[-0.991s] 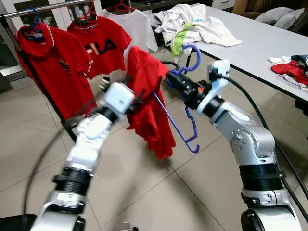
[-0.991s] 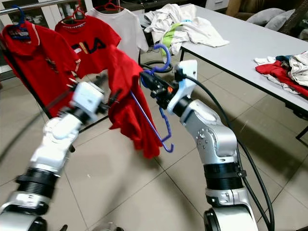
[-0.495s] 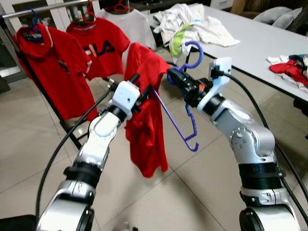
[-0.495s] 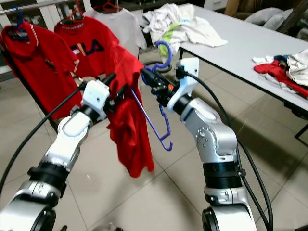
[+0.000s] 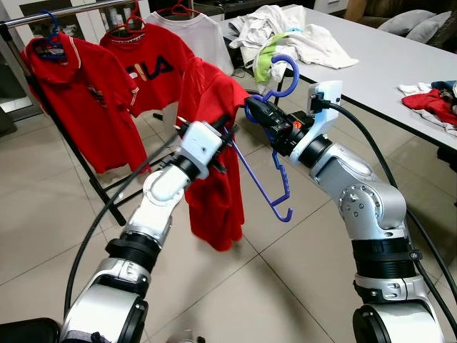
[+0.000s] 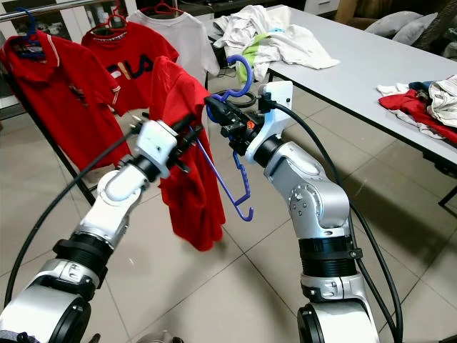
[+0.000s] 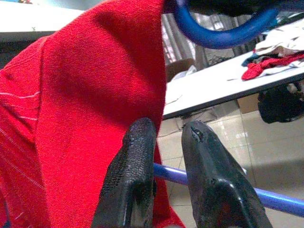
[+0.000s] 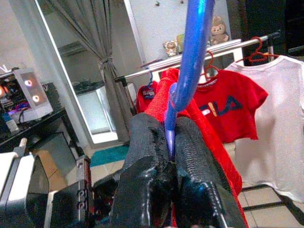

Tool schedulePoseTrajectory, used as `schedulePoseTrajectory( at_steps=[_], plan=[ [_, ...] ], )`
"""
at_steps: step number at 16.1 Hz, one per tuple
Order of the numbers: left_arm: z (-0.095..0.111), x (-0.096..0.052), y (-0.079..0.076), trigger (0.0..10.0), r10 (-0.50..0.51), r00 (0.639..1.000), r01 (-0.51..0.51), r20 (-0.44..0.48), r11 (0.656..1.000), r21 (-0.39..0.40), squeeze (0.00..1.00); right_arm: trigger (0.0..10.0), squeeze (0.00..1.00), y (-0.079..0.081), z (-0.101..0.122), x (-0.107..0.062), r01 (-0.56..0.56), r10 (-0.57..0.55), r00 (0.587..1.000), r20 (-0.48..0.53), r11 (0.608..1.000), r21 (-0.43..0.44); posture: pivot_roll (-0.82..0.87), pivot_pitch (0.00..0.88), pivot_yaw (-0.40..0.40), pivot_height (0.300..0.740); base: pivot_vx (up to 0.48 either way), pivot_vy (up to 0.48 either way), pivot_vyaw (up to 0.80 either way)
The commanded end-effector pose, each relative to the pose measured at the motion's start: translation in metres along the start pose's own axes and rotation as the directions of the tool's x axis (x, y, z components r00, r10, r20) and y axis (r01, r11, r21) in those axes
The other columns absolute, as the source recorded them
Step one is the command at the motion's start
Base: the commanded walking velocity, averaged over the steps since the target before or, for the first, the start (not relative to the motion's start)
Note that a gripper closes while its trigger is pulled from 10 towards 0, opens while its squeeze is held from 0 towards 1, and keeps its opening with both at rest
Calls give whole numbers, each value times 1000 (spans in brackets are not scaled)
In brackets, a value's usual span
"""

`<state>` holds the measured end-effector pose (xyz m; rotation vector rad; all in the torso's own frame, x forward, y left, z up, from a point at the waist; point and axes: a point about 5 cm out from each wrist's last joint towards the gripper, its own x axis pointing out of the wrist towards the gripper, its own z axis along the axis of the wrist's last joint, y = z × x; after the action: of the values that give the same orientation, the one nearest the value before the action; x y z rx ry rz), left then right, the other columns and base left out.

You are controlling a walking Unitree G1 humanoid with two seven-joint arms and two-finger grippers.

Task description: Hang hanger

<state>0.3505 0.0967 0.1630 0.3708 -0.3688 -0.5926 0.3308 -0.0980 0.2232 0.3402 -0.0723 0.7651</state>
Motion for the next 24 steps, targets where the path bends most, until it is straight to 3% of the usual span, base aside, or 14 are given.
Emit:
schedulePoseTrajectory(
  at_steps=[1, 4, 7, 8, 9, 11, 12, 15, 20, 24],
  plan=[
    [1, 1, 4, 10000, 10, 1000, -10, 5, 1000, 22, 0, 0, 0, 9, 17, 3, -45, 47, 997, 59, 998, -32, -9, 0, 41, 740, 0, 0, 0],
    [0, 3, 8, 10000, 48, 999, -47, -10, 996, 71, 0, 0, 0, 10, 17, 4, -52, 54, 997, 58, 998, -33, -15, 0, 44, 740, 0, 0, 0],
    [-2, 2, 23, 10000, 205, 978, -199, -37, 971, 129, 0, 0, 0, 11, 17, 4, -56, 58, 997, 59, 998, -34, -17, 0, 43, 740, 0, 0, 0],
    [-2, 1, 25, 9333, 215, 976, -207, -40, 968, 141, 0, 0, 0, 12, 17, 4, -58, 60, 996, 60, 998, -34, -17, 0, 43, 740, 0, 0, 0],
    [-3, 1, 26, 6275, 219, 975, -212, -40, 967, 139, 0, 0, 0, 12, 17, 4, -61, 63, 996, 61, 998, -34, -16, 0, 44, 740, 0, 0, 0],
    [-2, 1, 26, 3294, 226, 973, -219, -35, 965, 145, 0, 0, 0, 12, 17, 5, -63, 65, 996, 61, 997, -34, -16, 0, 43, 740, 0, 0, 0],
    [-2, 2, 26, 0, 233, 972, -226, -28, 963, 148, 0, 0, 0, 12, 17, 5, -64, 66, 996, 61, 997, -34, -16, 0, 43, 740, 0, 0, 0],
    [-3, 1, 23, 0, 226, 974, -219, -28, 965, 146, 0, 0, 0, 12, 17, 5, -61, 63, 996, 62, 998, -33, -11, 0, 39, 740, 0, 0, 0],
    [-4, -1, 30, 0, 270, 962, -263, -35, 954, 143, 0, 0, 0, 10, 17, 5, -54, 56, 997, 61, 998, -32, -9, 0, 37, 740, 0, 0, 0],
    [9, -3, 17, 0, 169, 983, -177, 74, 978, 114, 0, 0, 0, 7, 17, 4, -37, 40, 997, 59, 999, -35, -8, 0, 39, 740, 0, 0, 0]
  ],
)
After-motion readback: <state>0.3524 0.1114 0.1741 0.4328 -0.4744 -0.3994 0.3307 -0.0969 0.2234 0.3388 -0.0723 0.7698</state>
